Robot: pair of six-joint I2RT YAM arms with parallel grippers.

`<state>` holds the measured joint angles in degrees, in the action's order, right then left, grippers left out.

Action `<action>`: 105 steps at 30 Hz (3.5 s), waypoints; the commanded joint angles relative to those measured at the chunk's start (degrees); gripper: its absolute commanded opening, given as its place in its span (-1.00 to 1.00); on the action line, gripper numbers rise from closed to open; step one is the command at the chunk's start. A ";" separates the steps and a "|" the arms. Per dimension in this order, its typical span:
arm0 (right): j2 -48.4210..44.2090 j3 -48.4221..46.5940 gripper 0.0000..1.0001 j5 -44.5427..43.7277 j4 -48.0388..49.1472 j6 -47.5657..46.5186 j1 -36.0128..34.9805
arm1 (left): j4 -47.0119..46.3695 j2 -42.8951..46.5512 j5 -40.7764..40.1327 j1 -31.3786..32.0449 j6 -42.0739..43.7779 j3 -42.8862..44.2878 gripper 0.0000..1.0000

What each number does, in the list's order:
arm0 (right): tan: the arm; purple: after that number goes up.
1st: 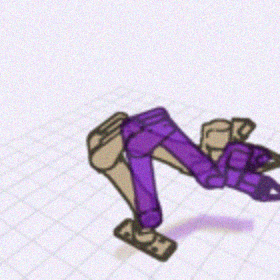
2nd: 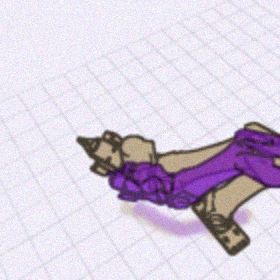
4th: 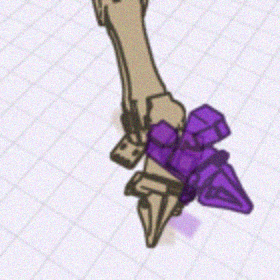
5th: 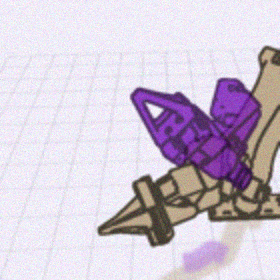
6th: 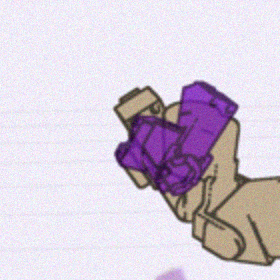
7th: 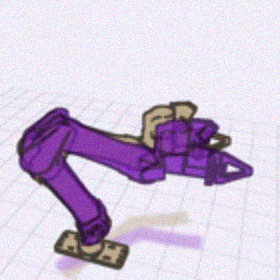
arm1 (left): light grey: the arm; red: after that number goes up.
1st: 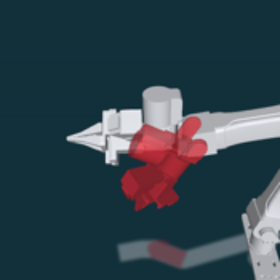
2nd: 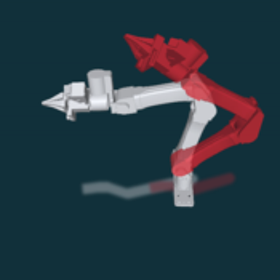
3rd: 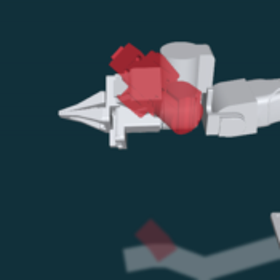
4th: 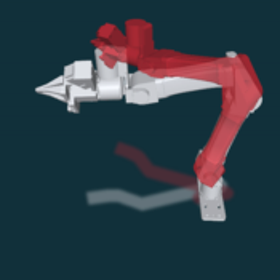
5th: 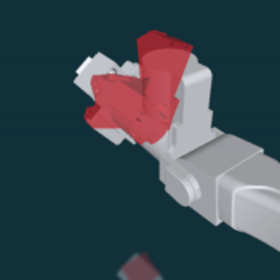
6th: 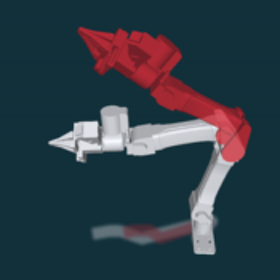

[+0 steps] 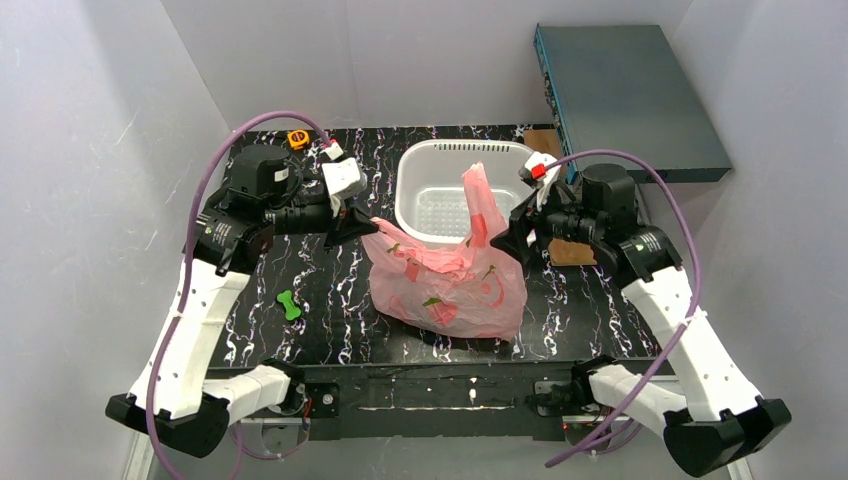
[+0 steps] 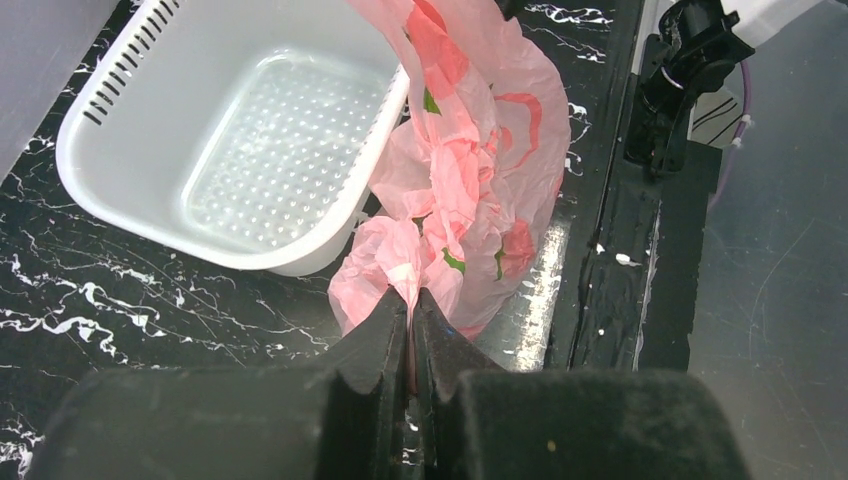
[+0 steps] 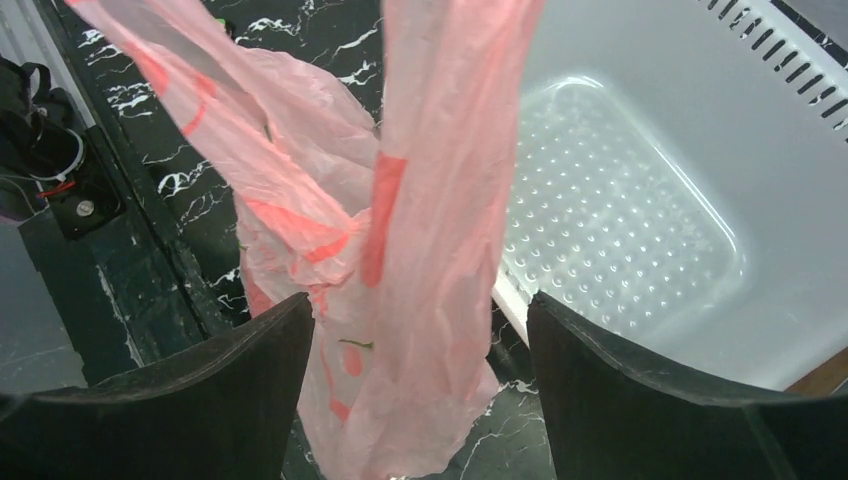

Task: Place the fake fruits into the plastic bag and tie a complex knot

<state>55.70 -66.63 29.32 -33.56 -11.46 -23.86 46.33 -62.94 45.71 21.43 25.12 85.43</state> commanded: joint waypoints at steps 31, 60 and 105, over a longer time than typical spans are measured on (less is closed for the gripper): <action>14.63 -8.86 0.25 11.67 -0.81 -5.78 1.08 | 7.66 -11.21 2.80 10.47 15.97 12.47 -1.00; 23.96 -15.11 0.62 22.06 -4.08 -3.78 6.95 | 11.79 -14.50 3.50 11.00 18.48 16.01 -1.00; 20.10 -10.39 -0.15 24.40 9.31 7.16 -8.67 | -13.35 -22.42 -2.00 20.15 -1.29 13.99 -1.00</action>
<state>76.55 -77.91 54.08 -28.42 -5.72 -32.27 35.16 -85.95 43.27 41.19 27.79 99.24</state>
